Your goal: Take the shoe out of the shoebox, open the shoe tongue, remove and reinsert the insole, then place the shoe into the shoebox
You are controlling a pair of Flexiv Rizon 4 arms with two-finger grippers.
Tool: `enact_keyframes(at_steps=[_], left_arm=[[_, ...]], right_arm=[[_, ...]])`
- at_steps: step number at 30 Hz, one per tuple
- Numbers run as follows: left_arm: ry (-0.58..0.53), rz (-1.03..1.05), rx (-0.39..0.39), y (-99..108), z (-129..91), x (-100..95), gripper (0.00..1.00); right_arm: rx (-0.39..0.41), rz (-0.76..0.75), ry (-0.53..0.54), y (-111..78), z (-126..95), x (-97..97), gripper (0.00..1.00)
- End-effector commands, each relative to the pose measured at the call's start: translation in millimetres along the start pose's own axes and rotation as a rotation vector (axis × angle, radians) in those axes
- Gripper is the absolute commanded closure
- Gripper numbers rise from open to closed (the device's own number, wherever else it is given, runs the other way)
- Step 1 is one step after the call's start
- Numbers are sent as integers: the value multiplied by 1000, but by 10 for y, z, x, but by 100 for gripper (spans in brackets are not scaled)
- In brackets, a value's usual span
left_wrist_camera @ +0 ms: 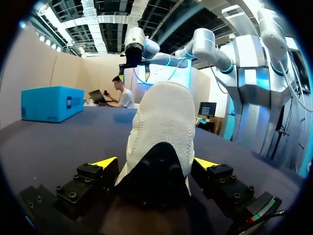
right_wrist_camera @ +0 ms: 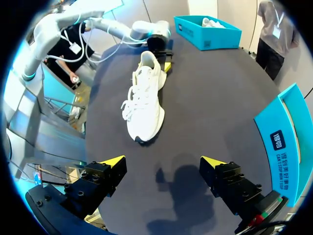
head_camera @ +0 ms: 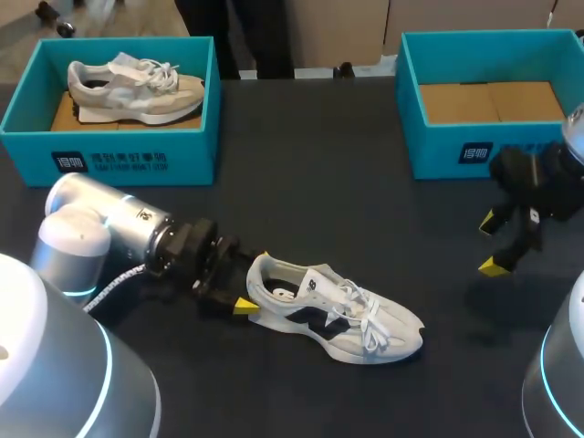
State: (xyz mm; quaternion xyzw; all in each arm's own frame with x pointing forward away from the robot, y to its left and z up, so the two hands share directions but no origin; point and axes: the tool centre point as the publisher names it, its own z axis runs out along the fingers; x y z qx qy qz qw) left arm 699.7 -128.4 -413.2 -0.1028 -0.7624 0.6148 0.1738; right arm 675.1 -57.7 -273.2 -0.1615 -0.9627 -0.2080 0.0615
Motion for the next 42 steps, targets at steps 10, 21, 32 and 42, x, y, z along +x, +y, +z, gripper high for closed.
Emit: enact_keyframes(at_steps=[10,21,32,42], left_arm=[[26,5,-4,38,157,-13,0],[28,11,-5,40,211,-12,0],[31,21,-4,28,290,22,0],[13,21,0,15,341,2,0]], right_arm=[[2,0,-2,-3,7,6,0],[2,0,-2,-3,7,6,0],[2,0,-2,-3,7,6,0],[2,0,-2,-3,7,6,0]])
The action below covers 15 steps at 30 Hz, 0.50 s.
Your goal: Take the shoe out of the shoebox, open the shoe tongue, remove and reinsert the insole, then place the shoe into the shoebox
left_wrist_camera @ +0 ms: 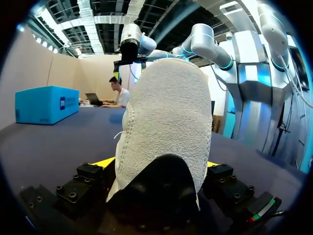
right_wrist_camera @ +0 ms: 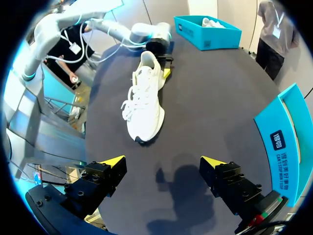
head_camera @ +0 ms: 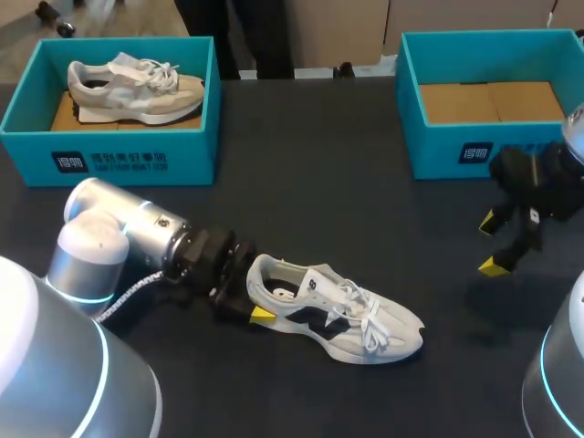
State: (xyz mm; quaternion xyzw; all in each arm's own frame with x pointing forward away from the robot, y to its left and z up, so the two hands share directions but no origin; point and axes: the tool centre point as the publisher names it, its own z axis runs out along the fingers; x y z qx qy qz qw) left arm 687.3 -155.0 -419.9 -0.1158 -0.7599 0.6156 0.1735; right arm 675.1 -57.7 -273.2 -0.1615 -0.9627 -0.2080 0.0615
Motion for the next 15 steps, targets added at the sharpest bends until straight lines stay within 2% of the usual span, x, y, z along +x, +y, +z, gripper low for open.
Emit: enact_keyframes(at_steps=[1,11,12,13,14,15], left_arm=[[-3,0,1,-1,47,-4,0],[-11,-1,-5,7,100,-19,0],[-14,-1,-7,8,99,-23,51],[-17,-1,-8,9,98,-28,80],[-19,-1,-9,11,96,-32,100],[-21,-1,-8,13,92,-36,100]], right_arm=[[2,0,-2,-3,7,6,0],[2,0,-2,-3,7,6,0],[2,0,-2,-3,7,6,0],[2,0,-2,-3,7,6,0],[2,0,-2,-3,7,6,0],[2,0,-2,-3,7,6,0]])
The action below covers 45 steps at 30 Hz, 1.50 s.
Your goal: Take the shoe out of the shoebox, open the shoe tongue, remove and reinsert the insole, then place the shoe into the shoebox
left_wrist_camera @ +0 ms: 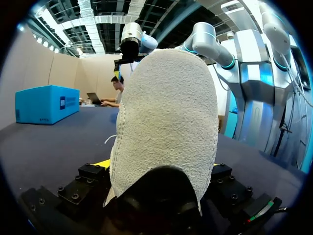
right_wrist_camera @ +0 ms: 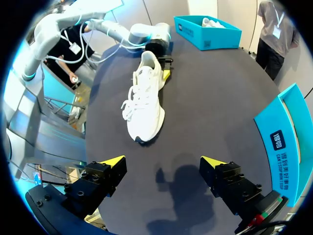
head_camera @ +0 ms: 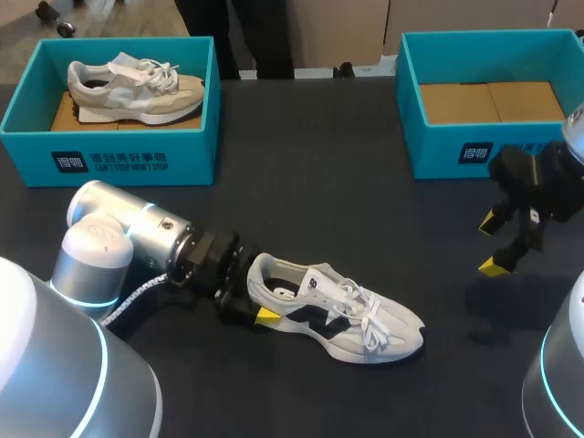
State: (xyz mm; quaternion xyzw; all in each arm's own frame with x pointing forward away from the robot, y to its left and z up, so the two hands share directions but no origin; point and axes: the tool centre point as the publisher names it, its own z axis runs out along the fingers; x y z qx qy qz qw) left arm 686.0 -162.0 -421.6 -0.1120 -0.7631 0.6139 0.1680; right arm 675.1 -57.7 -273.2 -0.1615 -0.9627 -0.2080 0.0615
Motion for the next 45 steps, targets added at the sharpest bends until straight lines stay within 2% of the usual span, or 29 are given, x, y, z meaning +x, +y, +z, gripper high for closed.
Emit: enact_keyframes(at_steps=[1,9,18,24,30,38,45], left_arm=[[-11,-2,-1,13,18,-21,100],[-55,-17,32,37,-38,41,100],[-161,-13,49,-7,-78,86,100],[-253,-40,50,-48,-95,42,100],[-286,-50,62,-91,-84,15,100],[-307,-25,11,-39,11,7,100],[-320,-36,6,-11,19,-4,100]], right_arm=[[2,0,-2,-3,7,5,0],[2,0,-2,-3,7,5,0],[2,0,-2,-3,7,5,0],[2,0,-2,-3,7,5,0],[2,0,-2,-3,7,5,0],[2,0,-2,-3,7,5,0],[2,0,-2,-3,7,5,0]])
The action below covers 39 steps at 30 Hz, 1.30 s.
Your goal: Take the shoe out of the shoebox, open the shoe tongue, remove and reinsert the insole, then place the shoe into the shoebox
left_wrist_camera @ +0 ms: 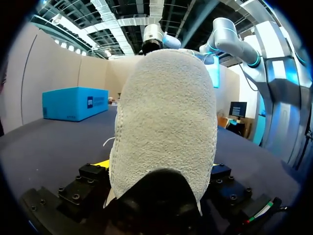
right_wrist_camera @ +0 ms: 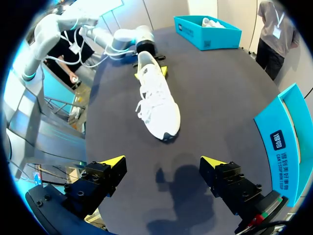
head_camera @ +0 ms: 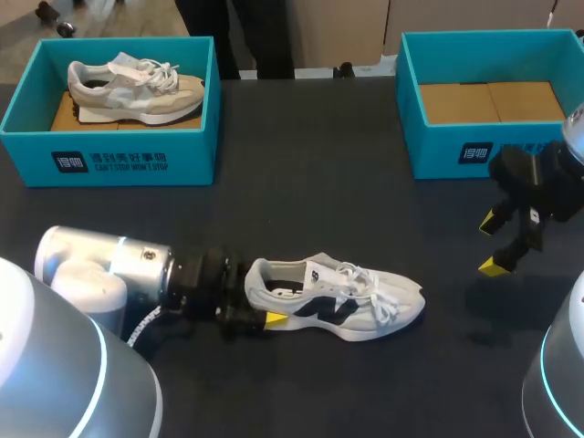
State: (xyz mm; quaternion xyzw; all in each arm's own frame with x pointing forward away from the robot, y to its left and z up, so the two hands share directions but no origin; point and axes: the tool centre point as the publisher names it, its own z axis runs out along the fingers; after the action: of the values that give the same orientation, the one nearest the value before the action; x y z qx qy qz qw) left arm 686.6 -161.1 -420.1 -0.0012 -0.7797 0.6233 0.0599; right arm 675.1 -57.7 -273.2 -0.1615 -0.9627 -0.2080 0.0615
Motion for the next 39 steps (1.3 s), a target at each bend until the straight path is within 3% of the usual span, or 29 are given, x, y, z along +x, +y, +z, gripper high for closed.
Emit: enact_keyframes(at_steps=[1,29,30,33,37,39], left_arm=[[-11,2,-1,-1,33,6,100],[-8,9,-9,12,37,-13,100],[-8,9,-9,12,37,-13,100],[-8,9,-9,12,37,-13,100],[-8,9,-9,12,37,-13,100],[-8,9,-9,12,37,-13,100]], right_arm=[[2,0,-2,-3,7,5,0],[2,0,-2,-3,7,5,0],[0,13,-17,56,-35,7,0],[6,132,-74,192,-90,54,0],[111,410,-187,355,-78,148,0],[111,527,-243,464,-70,224,0]])
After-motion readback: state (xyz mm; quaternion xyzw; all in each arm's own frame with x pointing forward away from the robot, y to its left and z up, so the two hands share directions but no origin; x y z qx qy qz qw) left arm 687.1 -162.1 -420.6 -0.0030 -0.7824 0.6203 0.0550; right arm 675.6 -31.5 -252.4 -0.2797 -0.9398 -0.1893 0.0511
